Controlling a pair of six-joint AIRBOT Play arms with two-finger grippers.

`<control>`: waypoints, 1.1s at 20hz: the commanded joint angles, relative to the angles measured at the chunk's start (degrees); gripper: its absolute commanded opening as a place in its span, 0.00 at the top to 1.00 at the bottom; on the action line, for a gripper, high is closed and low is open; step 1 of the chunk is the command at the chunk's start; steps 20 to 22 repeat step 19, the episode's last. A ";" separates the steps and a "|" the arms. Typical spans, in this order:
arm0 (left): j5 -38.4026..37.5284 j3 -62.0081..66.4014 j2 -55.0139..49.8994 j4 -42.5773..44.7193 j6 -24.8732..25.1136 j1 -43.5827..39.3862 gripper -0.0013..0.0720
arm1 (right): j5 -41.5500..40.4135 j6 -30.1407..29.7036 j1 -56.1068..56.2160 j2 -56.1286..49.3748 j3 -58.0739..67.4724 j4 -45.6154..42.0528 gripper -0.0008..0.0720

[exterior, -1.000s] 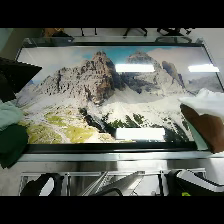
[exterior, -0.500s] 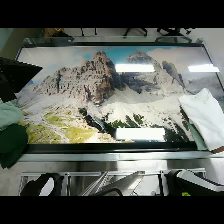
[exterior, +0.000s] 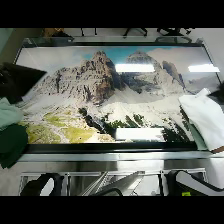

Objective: Fold the shirts.

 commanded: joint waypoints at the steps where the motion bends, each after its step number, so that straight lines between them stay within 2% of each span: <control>1: 1.31 -14.49 5.46 0.35 -2.58 -5.77 0.97 | -9.16 -3.63 24.28 4.70 -11.17 0.76 0.97; 4: 8.46 -34.67 12.35 0.39 -4.61 -15.30 0.97 | -17.42 -0.44 47.12 10.51 -26.84 -1.73 0.97; 7: 15.10 -48.04 16.92 0.28 -7.06 -23.67 0.97 | -25.88 1.73 58.97 12.41 -33.33 -1.73 0.97; 12: 19.82 -53.27 19.76 0.31 -9.55 -30.71 0.97 | -25.11 1.70 62.82 11.58 -33.57 2.23 0.97; 22: 23.76 -53.27 24.28 0.20 -11.06 -31.50 0.97 | -25.14 1.70 62.77 11.61 -33.57 3.08 0.97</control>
